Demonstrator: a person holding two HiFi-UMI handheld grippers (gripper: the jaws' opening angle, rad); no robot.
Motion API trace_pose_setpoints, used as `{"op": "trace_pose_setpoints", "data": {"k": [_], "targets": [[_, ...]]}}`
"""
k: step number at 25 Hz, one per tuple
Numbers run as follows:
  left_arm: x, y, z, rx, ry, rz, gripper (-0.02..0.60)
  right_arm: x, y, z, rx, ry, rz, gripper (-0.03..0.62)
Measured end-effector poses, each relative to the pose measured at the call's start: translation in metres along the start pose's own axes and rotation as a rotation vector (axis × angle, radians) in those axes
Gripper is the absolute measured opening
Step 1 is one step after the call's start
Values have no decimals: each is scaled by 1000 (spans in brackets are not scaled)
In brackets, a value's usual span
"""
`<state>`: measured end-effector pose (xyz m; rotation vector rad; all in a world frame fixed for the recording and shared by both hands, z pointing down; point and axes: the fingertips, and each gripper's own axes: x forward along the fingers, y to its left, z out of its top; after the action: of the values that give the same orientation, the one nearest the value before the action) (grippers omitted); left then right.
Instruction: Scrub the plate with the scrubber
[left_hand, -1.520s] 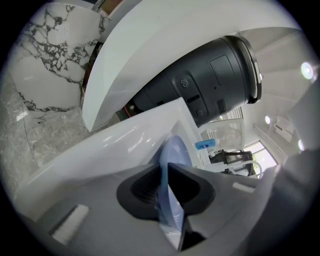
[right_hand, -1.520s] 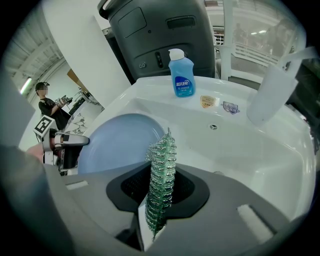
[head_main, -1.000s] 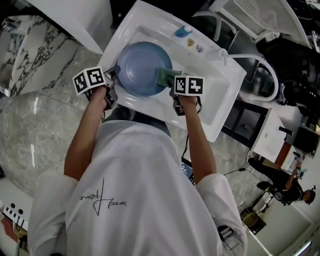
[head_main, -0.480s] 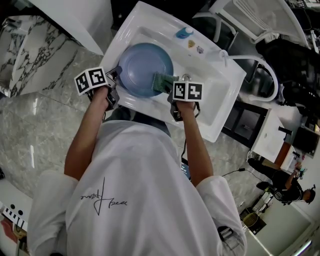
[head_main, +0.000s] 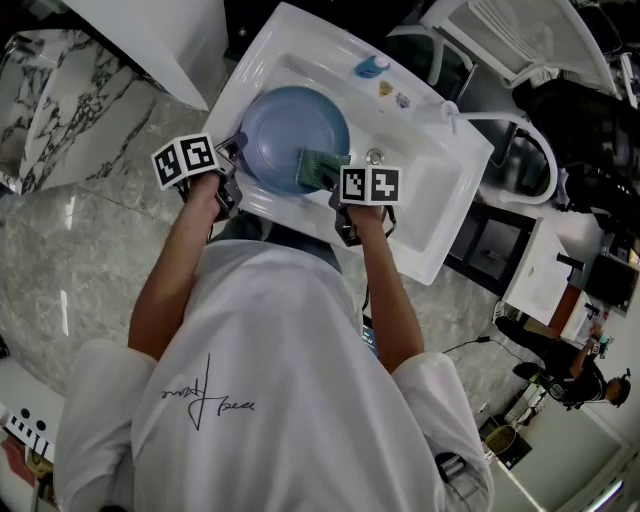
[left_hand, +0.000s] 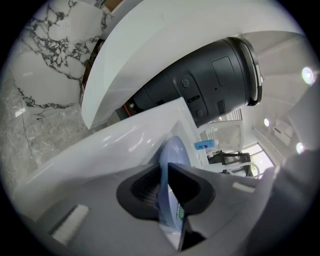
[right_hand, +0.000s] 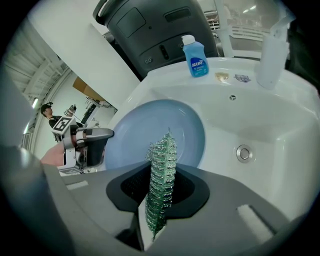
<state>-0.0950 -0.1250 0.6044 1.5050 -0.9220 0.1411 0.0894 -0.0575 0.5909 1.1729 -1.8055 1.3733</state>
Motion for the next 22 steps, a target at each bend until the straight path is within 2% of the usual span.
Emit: {"op": "trace_pose_setpoints", "data": {"k": [22], "targets": [[0,0,-1,-10,1,-6,101,19,37,-3,7,48,99,60]]}}
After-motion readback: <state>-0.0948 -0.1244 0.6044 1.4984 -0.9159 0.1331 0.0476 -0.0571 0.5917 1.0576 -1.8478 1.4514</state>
